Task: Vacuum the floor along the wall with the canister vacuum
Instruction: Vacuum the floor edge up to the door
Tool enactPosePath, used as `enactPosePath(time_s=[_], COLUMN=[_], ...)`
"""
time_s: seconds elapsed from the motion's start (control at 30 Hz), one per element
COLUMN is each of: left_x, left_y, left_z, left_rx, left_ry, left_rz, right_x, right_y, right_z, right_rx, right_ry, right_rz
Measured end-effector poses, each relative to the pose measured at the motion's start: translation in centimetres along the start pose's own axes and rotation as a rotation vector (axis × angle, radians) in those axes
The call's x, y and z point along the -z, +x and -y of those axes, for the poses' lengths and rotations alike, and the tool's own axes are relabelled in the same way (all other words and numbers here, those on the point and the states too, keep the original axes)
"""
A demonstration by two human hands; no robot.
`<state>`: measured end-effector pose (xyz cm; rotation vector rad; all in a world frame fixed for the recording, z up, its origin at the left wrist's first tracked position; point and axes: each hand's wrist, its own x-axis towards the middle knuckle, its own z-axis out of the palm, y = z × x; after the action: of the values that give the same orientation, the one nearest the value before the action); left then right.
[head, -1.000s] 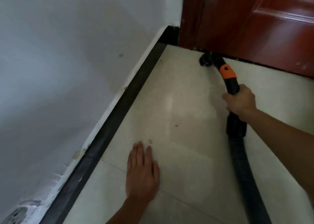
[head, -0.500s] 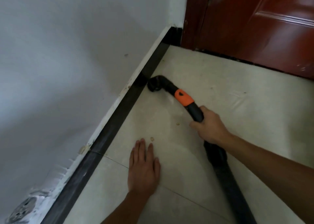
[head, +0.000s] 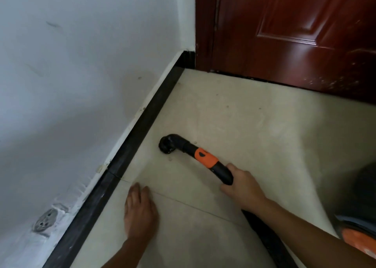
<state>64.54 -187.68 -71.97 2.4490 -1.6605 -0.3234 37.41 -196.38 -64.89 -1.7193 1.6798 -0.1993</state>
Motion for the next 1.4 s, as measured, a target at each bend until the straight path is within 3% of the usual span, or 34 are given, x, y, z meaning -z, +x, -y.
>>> enactPosePath(time_s=[0.17, 0.33, 0.43, 0.63, 0.8, 1.1, 1.23, 1.4], left_x=[-0.8, -2.0, -3.1, -3.6, -2.5, -1.0, 0.0, 4.1], left_y=[-0.4, -1.6, -2.1, -2.3, -0.8, 1.0, 0.3, -3.7], left_z=[-4.3, -11.6, -14.5, -15.2, -11.9, -8.7, -10.3, -12.3], left_rx=[-0.213, -0.425, -0.509, -0.490, -0.384, -0.186, -0.083, -0.064], left_ry=[0.041, 0.030, 0.015, 0.005, -0.012, 0.026, 0.099, 0.063], left_rz=[0.036, 0.151, 0.153, 0.181, 0.150, 0.115, 0.305, 0.679], right_x=[6.0, 10.3, 8.9, 3.9, 5.9, 3.4, 2.7, 5.5], right_y=[-0.7, -4.2, -8.2, -13.4, -10.5, -3.3, -6.9, -13.7], right_z=[-6.4, -11.3, -11.5, -10.7, -11.9, -6.8, -6.8, -6.5], right_rx=[-0.294, -0.491, -0.505, -0.411, -0.423, -0.265, -0.334, -0.494], right_ry=[-0.077, -0.019, 0.052, 0.130, 0.053, 0.262, 0.425, 0.245], right_rz=[-0.381, -0.490, -0.470, -0.380, -0.451, -0.300, -0.131, -0.012])
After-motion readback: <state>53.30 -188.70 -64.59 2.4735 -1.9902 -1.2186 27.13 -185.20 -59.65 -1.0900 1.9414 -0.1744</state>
